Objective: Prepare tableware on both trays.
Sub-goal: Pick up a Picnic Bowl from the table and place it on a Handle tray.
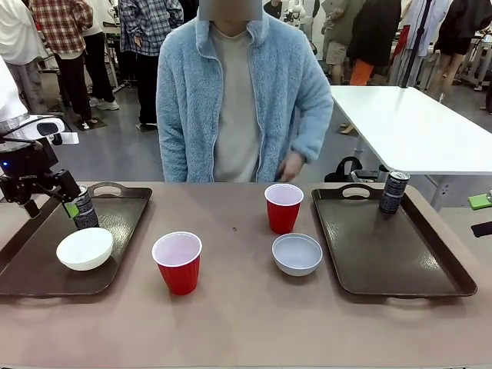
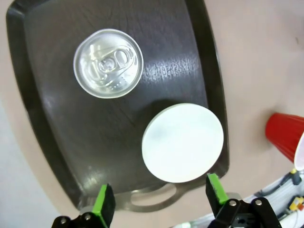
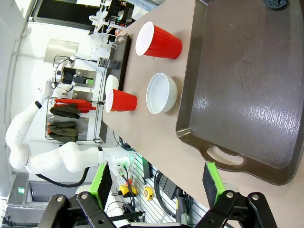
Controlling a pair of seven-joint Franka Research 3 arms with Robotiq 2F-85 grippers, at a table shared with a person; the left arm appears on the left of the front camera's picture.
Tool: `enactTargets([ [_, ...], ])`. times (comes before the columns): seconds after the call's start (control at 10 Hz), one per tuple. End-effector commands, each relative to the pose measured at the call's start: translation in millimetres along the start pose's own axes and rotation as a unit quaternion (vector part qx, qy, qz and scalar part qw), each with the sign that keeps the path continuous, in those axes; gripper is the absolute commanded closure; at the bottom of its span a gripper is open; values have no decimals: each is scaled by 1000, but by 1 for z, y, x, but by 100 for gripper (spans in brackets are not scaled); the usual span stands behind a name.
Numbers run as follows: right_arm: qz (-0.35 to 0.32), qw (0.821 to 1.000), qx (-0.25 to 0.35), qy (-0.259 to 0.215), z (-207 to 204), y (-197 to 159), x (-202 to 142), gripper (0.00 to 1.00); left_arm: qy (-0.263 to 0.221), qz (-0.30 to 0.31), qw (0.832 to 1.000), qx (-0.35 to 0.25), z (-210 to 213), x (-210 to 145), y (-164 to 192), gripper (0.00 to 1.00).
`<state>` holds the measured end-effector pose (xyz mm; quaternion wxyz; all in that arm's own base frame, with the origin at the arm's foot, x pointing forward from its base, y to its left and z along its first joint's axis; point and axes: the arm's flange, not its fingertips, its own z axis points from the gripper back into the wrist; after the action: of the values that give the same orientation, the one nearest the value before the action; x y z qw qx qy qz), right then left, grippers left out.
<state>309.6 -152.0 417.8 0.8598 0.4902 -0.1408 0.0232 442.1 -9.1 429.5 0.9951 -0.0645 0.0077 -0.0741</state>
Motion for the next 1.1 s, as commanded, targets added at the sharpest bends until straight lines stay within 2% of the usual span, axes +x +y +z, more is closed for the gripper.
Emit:
enactTargets([
  [0.0, 0, 1000, 0, 0, 0, 0, 0, 0, -17, -13, 998, -51, 16, 2, 16, 0],
  [0.1, 11, 999, -43, -9, 8, 16, -2, 0, -15, -13, 996, -86, 29, 9, 32, 0],
  [0.2, 27, 997, -73, 3, 6, 40, -3, 0, -24, -13, 992, -126, 43, 12, 51, 0],
  [0.4, 71, 987, -144, 24, -19, 98, 4, 0, -39, -11, 977, -210, 70, 13, 107, 0],
  [0.6, 96, 972, -209, 52, -64, 151, 14, 0, -67, -38, 951, -298, 84, 6, 169, 0],
  [0.8, 111, 958, -255, 71, -121, 182, 19, 0, -105, -20, 935, -339, 84, -3, 218, 0],
  [1.0, 122, 939, -305, 98, -184, 198, 25, 0, -123, 17, 921, -369, 68, -15, 262, 0],
])
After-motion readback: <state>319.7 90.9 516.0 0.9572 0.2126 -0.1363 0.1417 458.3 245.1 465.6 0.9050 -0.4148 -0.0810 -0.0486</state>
